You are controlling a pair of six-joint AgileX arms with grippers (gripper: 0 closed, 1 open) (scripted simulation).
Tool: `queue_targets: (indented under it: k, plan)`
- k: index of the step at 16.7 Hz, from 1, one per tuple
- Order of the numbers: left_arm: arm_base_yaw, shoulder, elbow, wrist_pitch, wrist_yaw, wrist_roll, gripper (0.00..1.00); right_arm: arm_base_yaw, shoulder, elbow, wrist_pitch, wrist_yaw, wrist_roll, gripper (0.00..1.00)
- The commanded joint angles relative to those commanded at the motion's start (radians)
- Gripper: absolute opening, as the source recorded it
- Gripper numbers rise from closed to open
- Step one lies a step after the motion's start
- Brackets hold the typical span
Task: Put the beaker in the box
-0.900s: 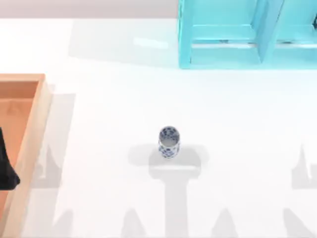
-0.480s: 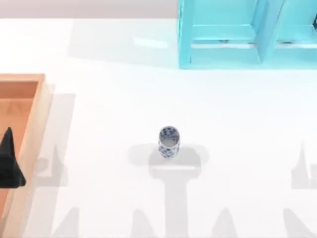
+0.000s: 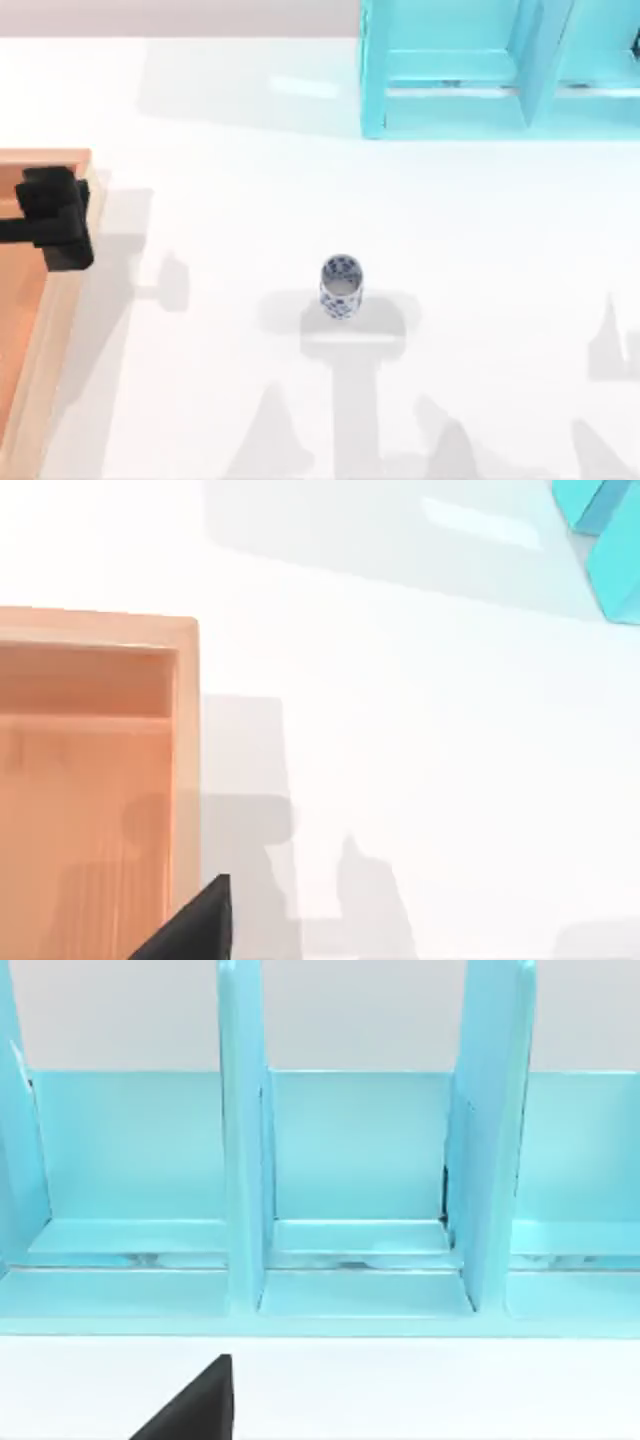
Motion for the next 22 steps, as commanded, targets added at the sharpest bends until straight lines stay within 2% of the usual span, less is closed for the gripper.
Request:
queue_targets:
  k: [4,11,18,22]
  plan:
    - [-0.087,0.267,0.307,-0.145,0.015,-0.109,1.00,0.000,0.000,0.000,0.000,0.000,0.000,1.00]
    - [-0.236,0.697,0.748,-0.432,-0.021,-0.213,1.00,0.000,0.000,0.000,0.000,0.000,0.000,1.00]
    - [-0.400,1.287,1.222,-0.825,0.016,-0.391,1.00,0.000,0.000,0.000,0.000,0.000,0.000,1.00]
    - [-0.477,1.502,1.456,-0.977,0.011,-0.462,1.00,0.000,0.000,0.000,0.000,0.000,0.000,1.00]
